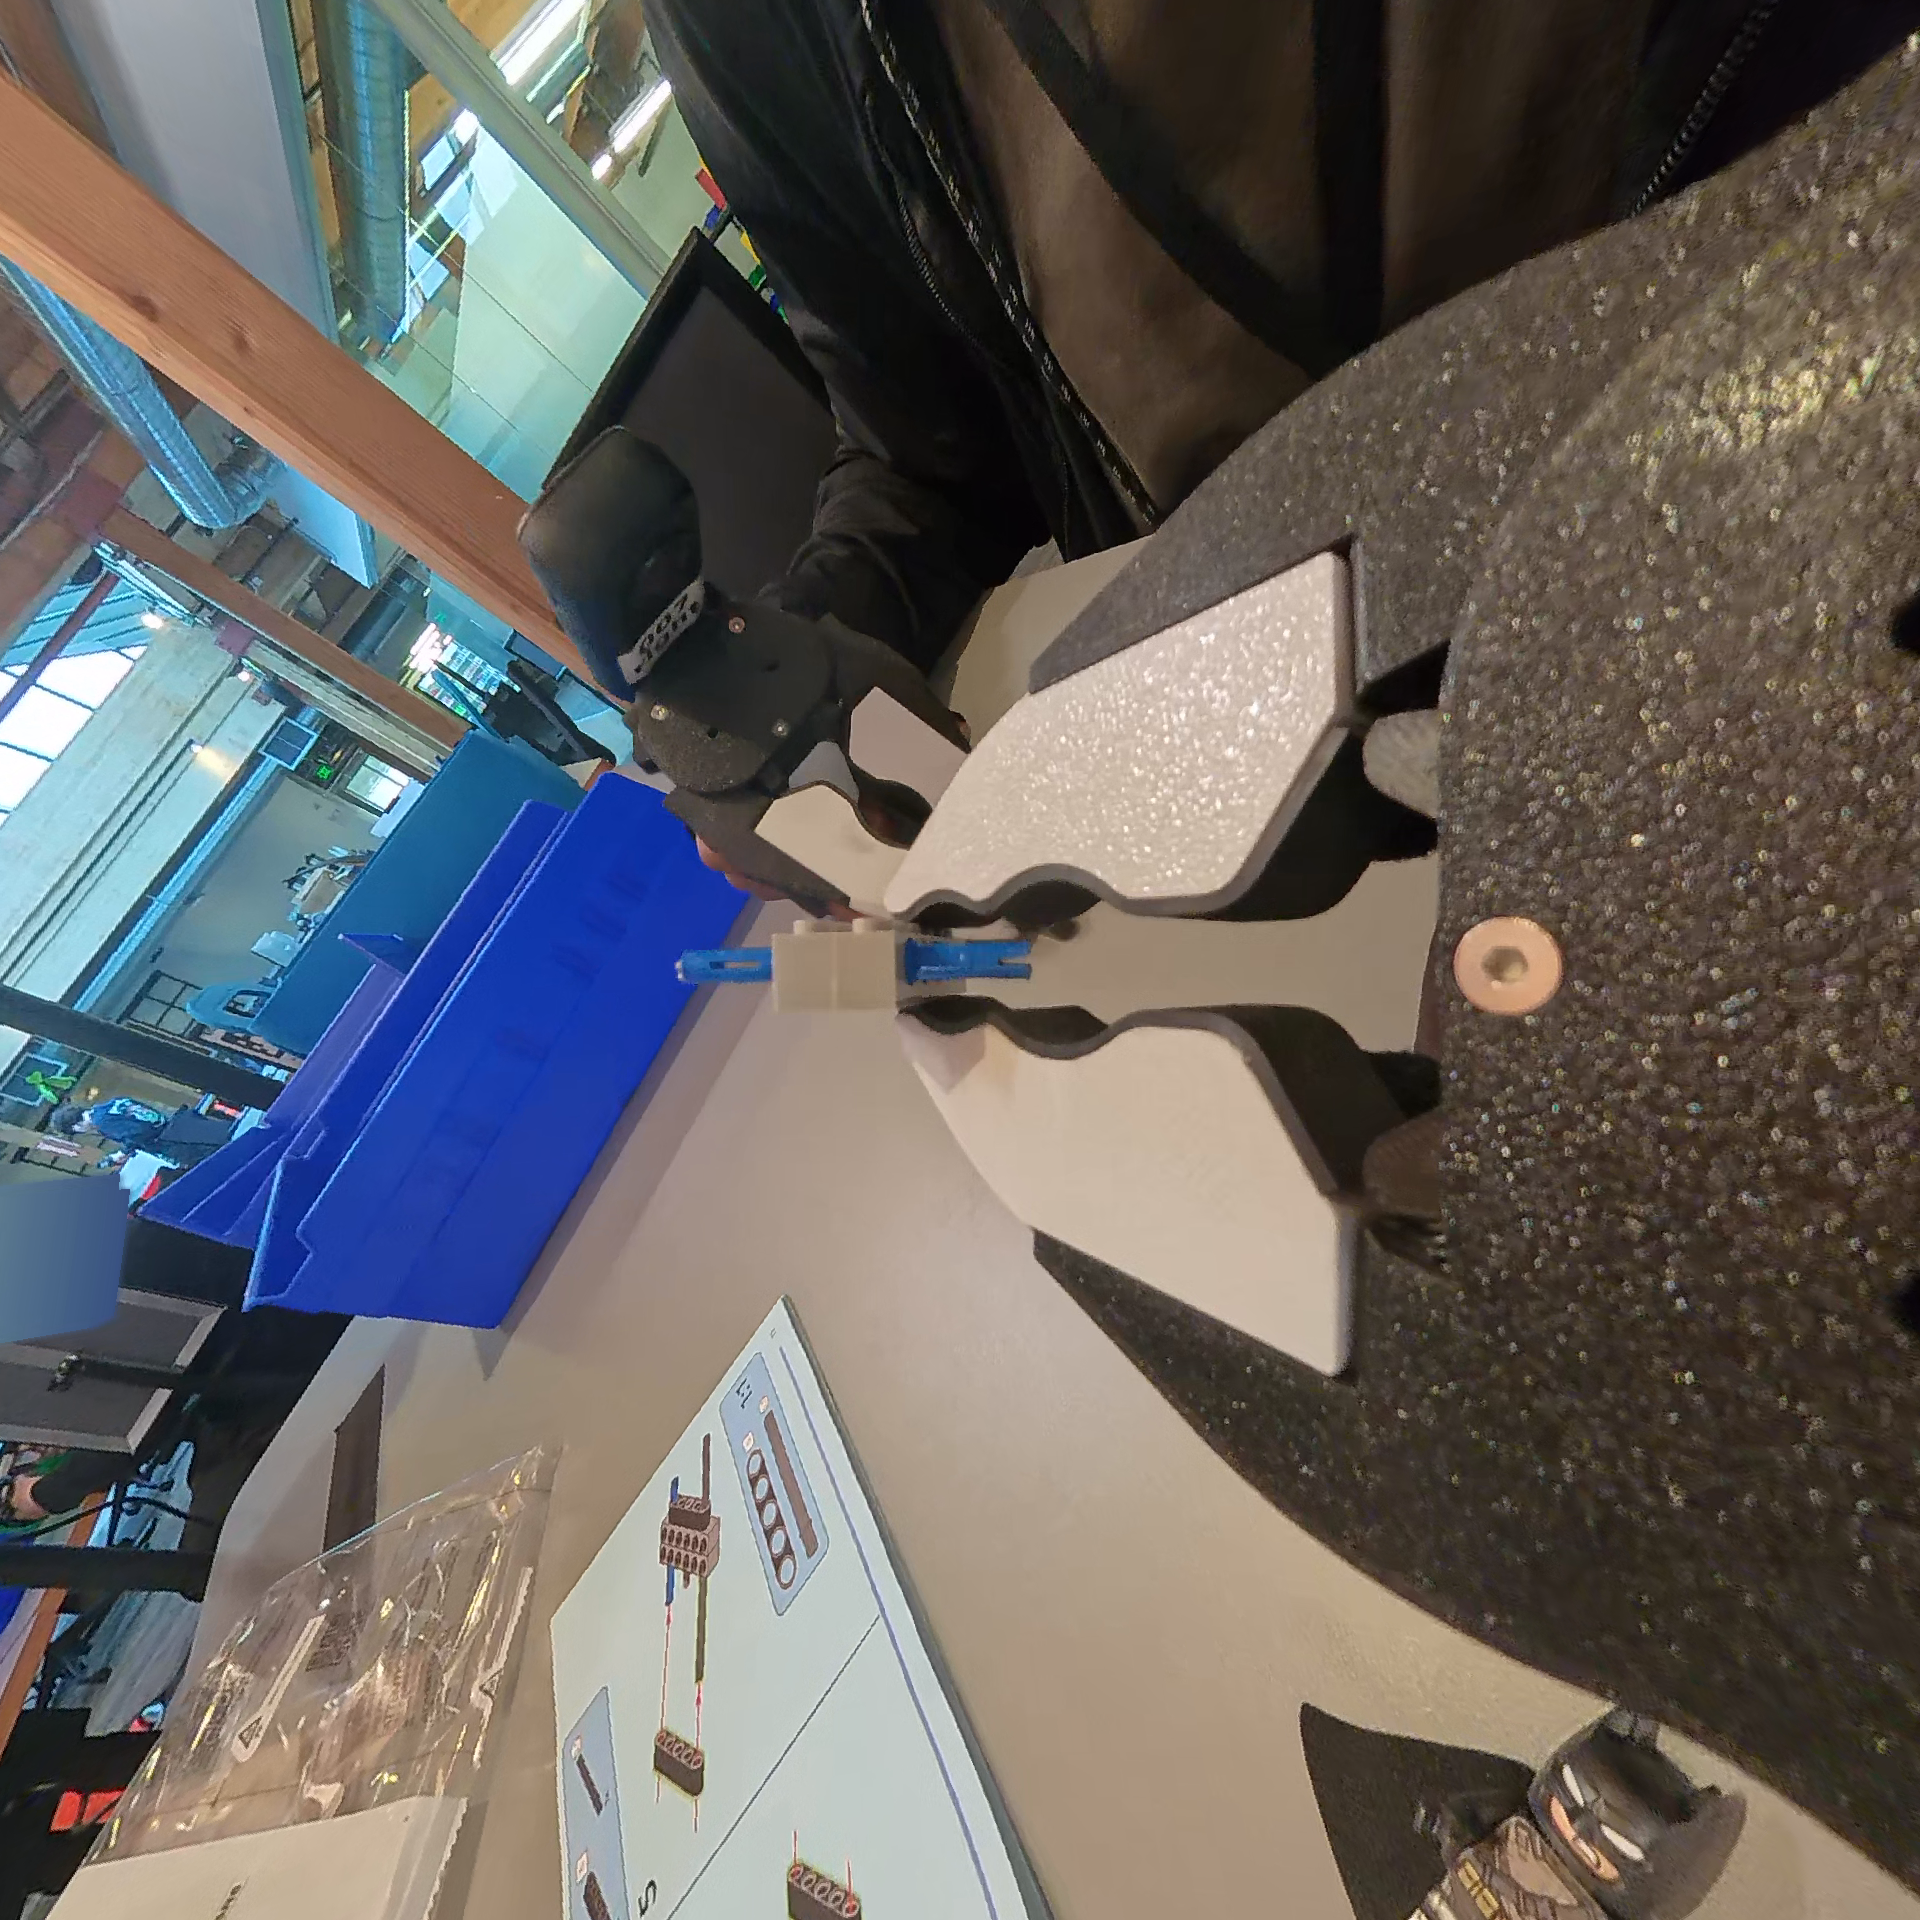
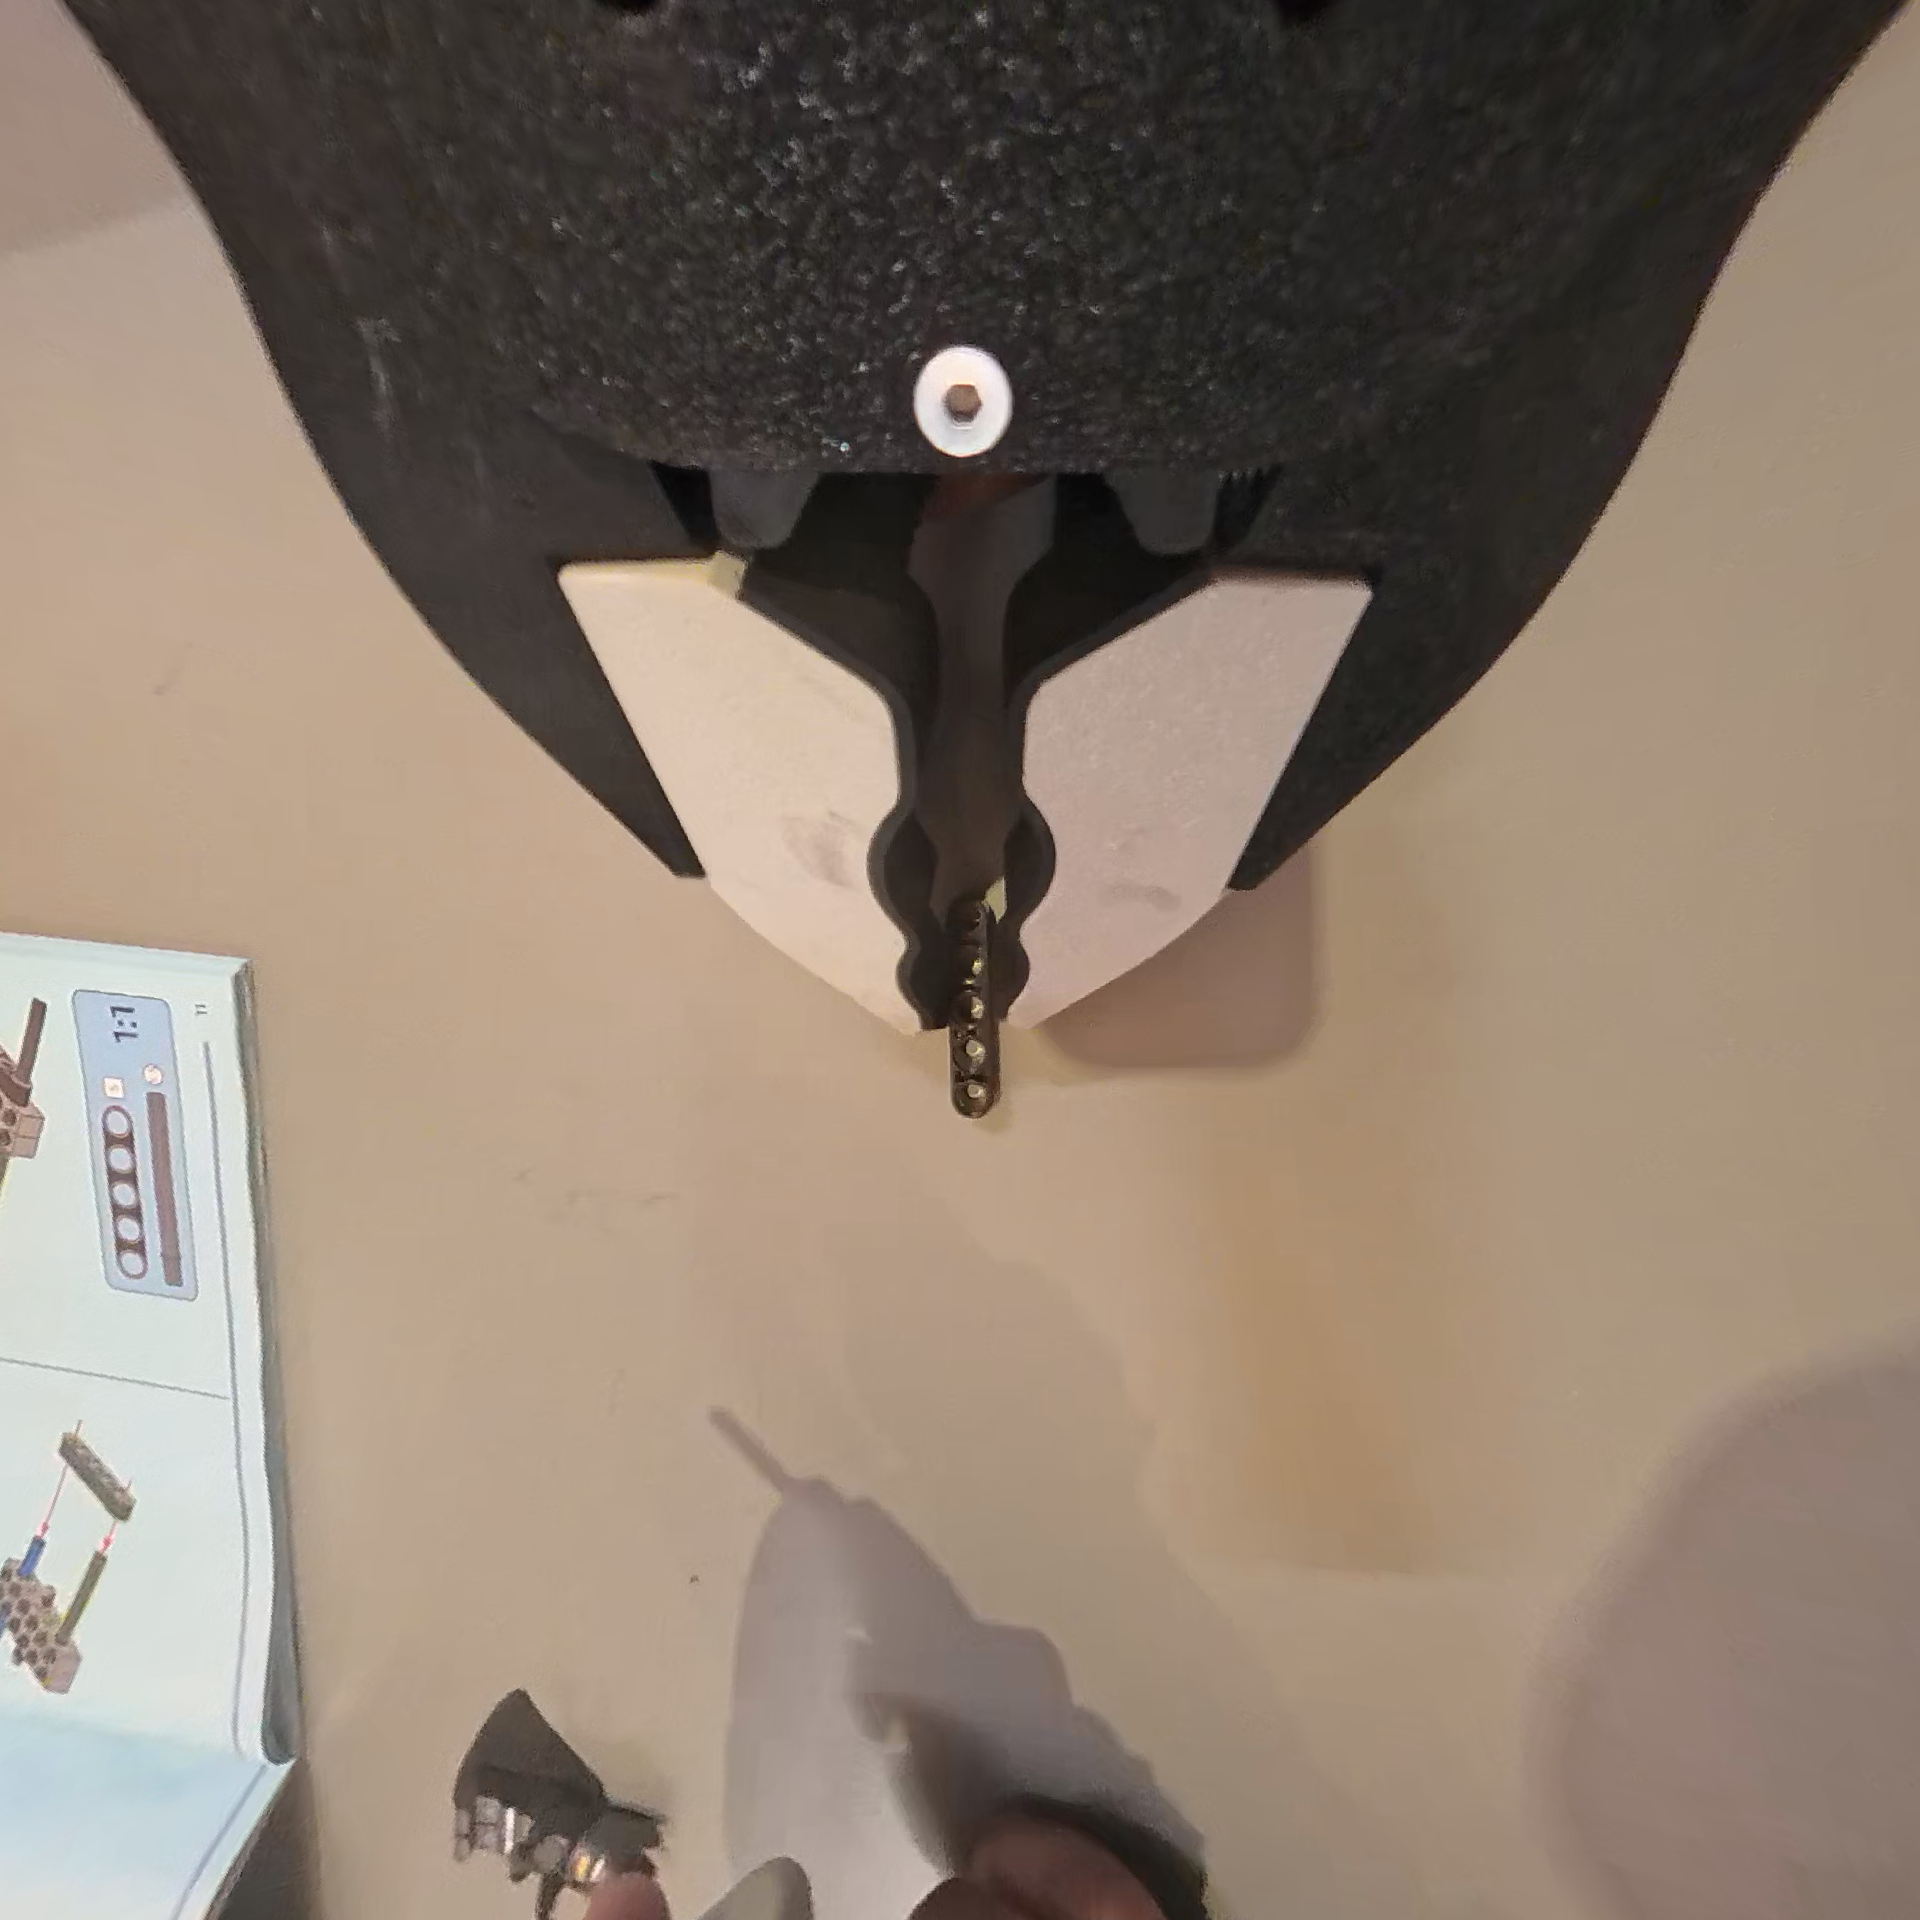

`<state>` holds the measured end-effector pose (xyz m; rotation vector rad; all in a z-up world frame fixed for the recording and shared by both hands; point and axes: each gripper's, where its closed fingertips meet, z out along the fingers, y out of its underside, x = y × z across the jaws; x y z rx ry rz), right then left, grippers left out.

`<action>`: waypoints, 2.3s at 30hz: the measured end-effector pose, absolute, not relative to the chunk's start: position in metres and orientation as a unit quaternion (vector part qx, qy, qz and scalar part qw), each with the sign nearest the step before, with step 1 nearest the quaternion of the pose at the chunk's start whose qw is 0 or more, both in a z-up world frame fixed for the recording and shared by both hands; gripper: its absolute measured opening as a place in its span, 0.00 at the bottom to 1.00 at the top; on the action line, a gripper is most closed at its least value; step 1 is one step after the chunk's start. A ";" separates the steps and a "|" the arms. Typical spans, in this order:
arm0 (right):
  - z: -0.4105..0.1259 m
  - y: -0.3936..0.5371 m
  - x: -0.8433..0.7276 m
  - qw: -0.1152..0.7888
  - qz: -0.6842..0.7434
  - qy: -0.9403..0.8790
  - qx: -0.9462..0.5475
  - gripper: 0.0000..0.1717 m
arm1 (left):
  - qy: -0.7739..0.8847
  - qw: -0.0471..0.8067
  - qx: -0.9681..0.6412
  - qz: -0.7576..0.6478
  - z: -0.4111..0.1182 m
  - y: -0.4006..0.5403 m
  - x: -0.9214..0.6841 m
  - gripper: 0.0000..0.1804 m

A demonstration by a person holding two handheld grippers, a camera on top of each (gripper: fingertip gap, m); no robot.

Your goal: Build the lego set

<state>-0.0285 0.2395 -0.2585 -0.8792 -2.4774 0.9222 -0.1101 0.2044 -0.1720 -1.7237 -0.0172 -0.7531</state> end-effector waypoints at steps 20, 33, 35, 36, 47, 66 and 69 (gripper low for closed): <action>-0.090 0.232 -0.103 0.042 0.718 -0.560 -0.412 0.05 | 0.061 0.638 -0.693 -0.331 -0.150 0.199 -0.087 0.07; -0.096 0.227 -0.107 0.014 0.749 -0.515 -0.416 0.05 | 0.048 0.647 -0.684 -0.333 -0.144 0.198 -0.092 0.07; -0.100 0.224 -0.108 0.012 0.748 -0.517 -0.417 0.05 | 0.048 0.648 -0.684 -0.333 -0.144 0.197 -0.092 0.07; -0.101 0.223 -0.109 0.012 0.747 -0.517 -0.417 0.05 | 0.048 0.647 -0.684 -0.333 -0.144 0.198 -0.092 0.07; -0.106 0.215 -0.108 0.027 0.741 -0.529 -0.413 0.05 | 0.049 0.641 -0.687 -0.339 -0.147 0.199 -0.088 0.07; -0.113 0.208 -0.109 0.133 0.712 -0.557 -0.407 0.05 | 0.033 0.640 -0.676 -0.364 -0.147 0.200 -0.087 0.06; -0.115 0.206 -0.110 0.130 0.713 -0.554 -0.409 0.05 | 0.031 0.637 -0.676 -0.368 -0.147 0.200 -0.087 0.07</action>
